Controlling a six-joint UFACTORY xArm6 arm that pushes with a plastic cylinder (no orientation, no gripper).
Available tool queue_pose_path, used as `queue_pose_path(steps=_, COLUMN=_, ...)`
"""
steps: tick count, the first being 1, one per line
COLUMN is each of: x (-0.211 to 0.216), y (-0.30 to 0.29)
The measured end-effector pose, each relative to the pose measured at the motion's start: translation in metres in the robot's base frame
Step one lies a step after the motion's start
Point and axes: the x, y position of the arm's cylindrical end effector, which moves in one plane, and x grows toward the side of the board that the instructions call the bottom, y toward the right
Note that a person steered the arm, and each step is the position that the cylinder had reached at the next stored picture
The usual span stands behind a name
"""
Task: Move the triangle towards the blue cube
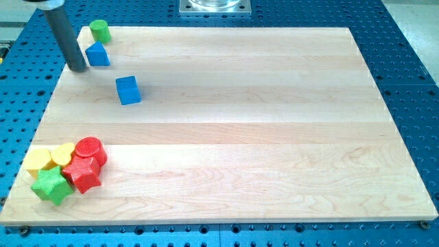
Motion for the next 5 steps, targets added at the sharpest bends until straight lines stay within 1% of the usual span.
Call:
queue_pose_path(steps=1, x=-0.028, y=0.005)
queue_pose_path(steps=2, x=-0.032, y=0.089)
queue_pose_path(steps=3, x=-0.025, y=0.135)
queue_pose_path(steps=4, x=-0.023, y=0.04)
queue_pose_path(steps=5, x=0.006, y=0.023)
